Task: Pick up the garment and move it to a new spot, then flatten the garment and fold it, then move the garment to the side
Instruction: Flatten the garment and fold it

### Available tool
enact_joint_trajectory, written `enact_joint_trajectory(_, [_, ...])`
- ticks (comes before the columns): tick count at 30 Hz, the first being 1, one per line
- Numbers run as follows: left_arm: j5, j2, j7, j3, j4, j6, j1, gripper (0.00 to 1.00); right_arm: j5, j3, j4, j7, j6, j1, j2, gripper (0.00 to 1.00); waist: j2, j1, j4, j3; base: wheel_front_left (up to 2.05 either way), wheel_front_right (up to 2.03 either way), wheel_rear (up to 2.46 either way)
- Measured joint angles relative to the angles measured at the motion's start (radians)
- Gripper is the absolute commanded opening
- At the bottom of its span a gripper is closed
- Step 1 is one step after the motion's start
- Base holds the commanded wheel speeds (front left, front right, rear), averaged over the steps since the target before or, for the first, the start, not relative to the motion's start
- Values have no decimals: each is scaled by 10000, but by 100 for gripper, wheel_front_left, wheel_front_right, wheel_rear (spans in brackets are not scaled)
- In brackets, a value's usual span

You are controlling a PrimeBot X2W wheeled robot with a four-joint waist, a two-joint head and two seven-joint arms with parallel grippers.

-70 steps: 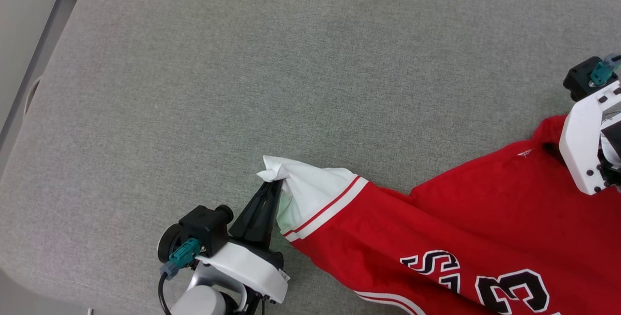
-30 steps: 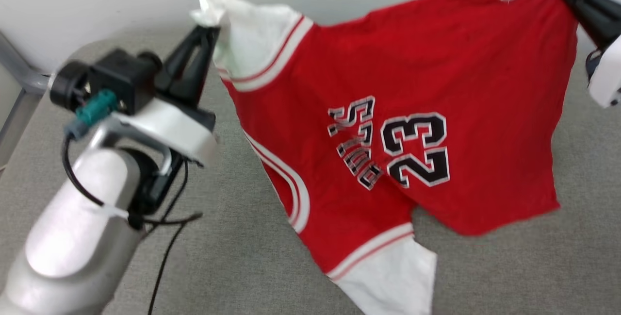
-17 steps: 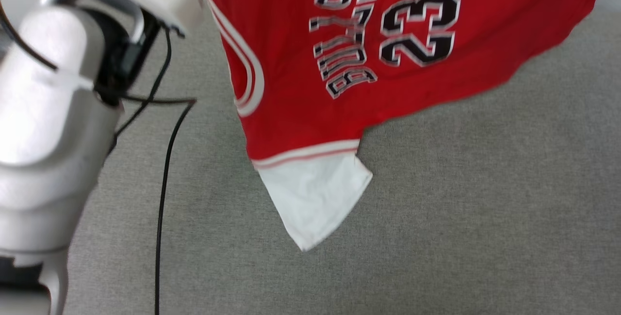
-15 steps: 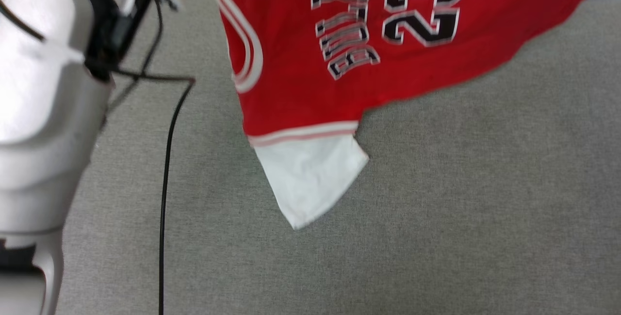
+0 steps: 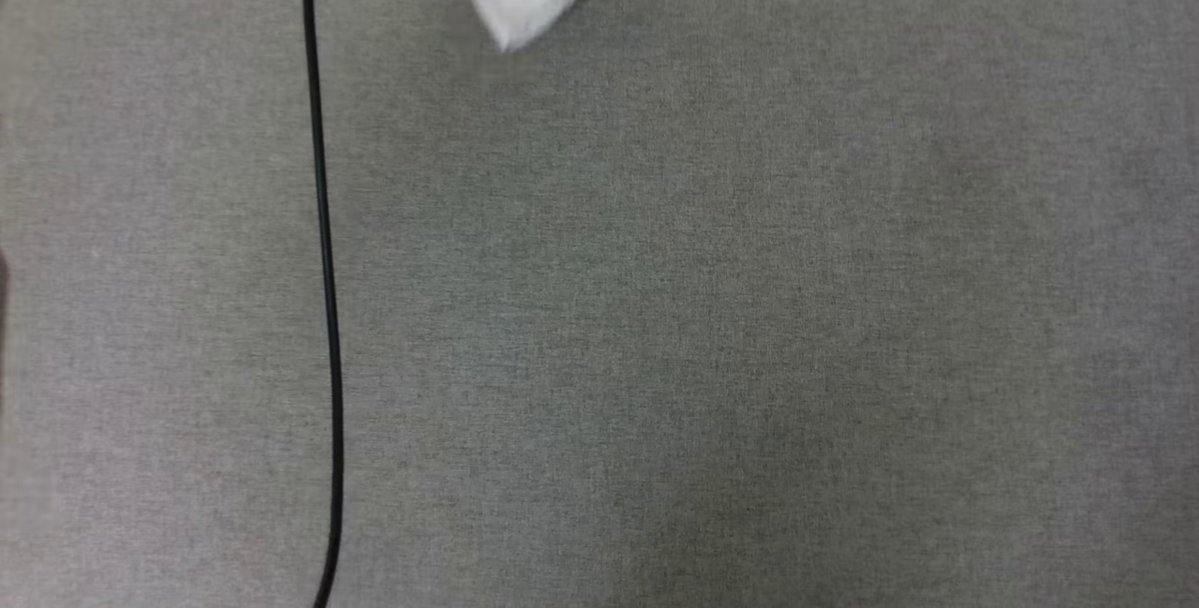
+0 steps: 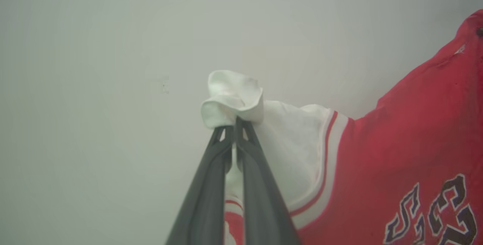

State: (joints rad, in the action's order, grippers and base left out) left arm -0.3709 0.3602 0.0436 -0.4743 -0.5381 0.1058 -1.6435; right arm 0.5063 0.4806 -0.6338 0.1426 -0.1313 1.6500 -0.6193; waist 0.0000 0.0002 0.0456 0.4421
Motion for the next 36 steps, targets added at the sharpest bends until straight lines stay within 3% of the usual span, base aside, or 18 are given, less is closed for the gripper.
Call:
enact_joint_trajectory(7, [92,23,439,-71,-972,90,-1242,0,-297,33,-855,-537,0,1286,359,0,0,0,-176,545,0,0,0])
enact_joint_trajectory(16, [-67,-73,1104,-458,-1958,174,-982,0,54,1014,-1703,-1076,0,1080,585,0,0,0,-205,1024,0,0,0])
enact_joint_trajectory(22, [-341,-44,1701,-913,-2305,221,169,0,832,1879,-2046,-1797,0,-105,803,0,0,-1,-135,874,0,0,0])
enact_joint_trajectory(29, [-880,253,2017,-882,-1774,221,2171,0,1653,3112,-1687,-2117,0,-1781,608,0,0,-1,-9,411,0,0,0])
enact_joint_trajectory(36, [-1221,504,2121,-840,-274,-460,5352,0,2688,3818,-949,-2552,0,-3765,63,0,0,-2,130,-290,0,0,0])
